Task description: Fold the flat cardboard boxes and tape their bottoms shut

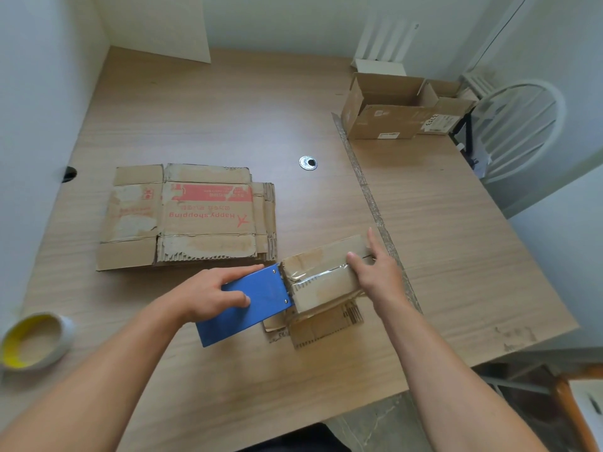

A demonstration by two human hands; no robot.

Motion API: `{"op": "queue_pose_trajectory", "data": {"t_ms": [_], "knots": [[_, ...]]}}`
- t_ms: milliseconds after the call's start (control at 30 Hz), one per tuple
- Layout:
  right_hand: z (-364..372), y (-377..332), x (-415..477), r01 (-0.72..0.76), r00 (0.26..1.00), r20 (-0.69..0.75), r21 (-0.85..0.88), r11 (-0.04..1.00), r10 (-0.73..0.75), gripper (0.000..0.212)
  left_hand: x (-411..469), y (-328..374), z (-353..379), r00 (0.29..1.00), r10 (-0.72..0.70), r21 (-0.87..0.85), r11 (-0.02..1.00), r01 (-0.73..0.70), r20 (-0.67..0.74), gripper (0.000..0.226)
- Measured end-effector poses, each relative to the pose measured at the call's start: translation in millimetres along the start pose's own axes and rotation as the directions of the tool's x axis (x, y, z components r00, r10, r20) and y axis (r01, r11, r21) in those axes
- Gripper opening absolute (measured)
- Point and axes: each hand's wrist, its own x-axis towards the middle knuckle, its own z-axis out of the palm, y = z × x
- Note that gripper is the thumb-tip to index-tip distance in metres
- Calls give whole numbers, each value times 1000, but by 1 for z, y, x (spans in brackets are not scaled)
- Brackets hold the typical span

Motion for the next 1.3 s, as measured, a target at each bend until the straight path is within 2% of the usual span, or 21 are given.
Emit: {"op": "queue_pose_trajectory", "data": {"t_ms": [67,167,267,333,367,433,500,533,767,1000,1300], "knots": [[-8,9,6,-62,998,-1,160,985,63,62,-1,-1,1,1000,-9,-9,1000,9,1,64],[-10,14,9,-30,1000,-5,136,990,31,45,-3,1,5,1000,-12,-36,999,12,0,63],[-4,2,8,11,997,-69,-97,995,-18,41,-5,7,13,1000,1,-68,998,0,15,55],[2,-11,-6,21,993,-103,-352,936,-62,49,-8,7,19,1000,5,-105,994,-4,10,55],[6,-17,-16,72,988,-95,-433,899,-124,53,-10,7,22,1000,3,-126,992,-2,7,56],[19,-20,-37,265,961,72,-520,812,-267,56,-14,5,27,1000,1,-153,988,-1,-6,60],[30,-13,-49,389,920,273,-565,727,-281,56,-19,3,30,1000,8,-173,985,-9,-8,62],[33,-9,-49,404,913,309,-578,709,-268,55,-22,2,32,1000,11,-188,982,-11,-3,62],[31,-3,-34,415,907,330,-604,680,-260,55,-43,-13,33,1000,14,-314,949,-6,25,60],[32,-4,-34,411,909,327,-601,686,-258,55,-45,-24,38,997,-51,-252,966,62,50,60],[30,-6,-36,406,908,348,-602,687,-232,56,-14,13,44,995,-93,-144,985,96,25,57]]}}
